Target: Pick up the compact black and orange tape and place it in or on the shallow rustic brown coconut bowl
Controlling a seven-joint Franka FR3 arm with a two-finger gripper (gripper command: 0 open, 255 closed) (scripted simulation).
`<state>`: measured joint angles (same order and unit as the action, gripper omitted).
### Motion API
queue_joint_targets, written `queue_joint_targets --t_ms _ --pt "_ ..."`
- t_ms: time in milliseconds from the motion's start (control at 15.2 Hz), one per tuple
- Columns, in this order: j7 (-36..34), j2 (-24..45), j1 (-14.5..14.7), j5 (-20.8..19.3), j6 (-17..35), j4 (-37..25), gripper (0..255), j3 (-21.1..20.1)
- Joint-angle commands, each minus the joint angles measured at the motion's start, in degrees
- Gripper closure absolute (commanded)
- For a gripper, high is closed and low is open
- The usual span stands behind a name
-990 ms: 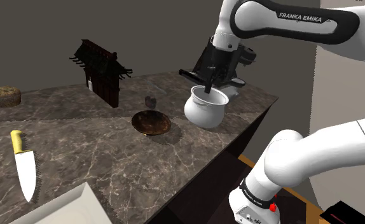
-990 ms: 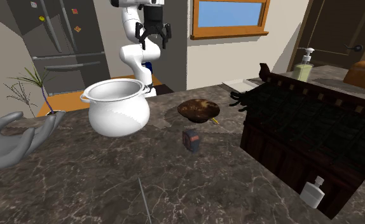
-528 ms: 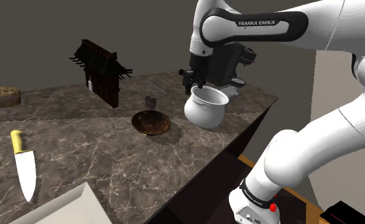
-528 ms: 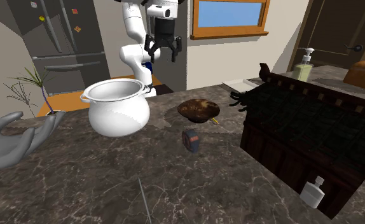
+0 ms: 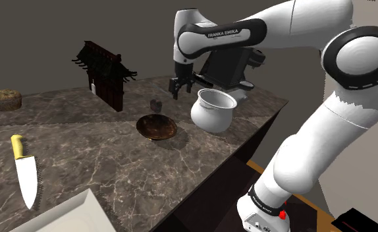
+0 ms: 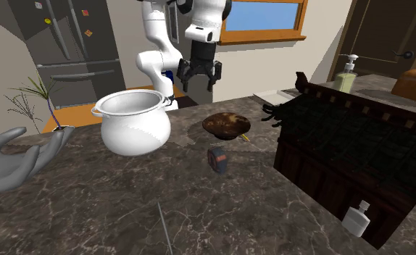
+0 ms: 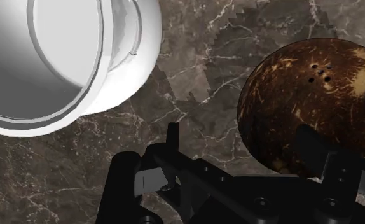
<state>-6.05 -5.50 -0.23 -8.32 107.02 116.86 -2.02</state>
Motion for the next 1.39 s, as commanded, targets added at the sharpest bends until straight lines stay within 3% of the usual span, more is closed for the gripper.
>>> queue_joint_targets --t_ms 0,462,924,1320 --pt "-1.1 4.7 0.1 -1.1 1.1 -3.3 0 -0.3" --pt "-3.9 21.0 1.0 -4.8 1.8 -17.9 0 -0.4" --pt "-5.0 38.4 2.5 -7.6 -1.5 -37.8 0 0.5" --pt "-5.3 39.2 1.9 -7.9 2.7 -34.4 0 0.8"
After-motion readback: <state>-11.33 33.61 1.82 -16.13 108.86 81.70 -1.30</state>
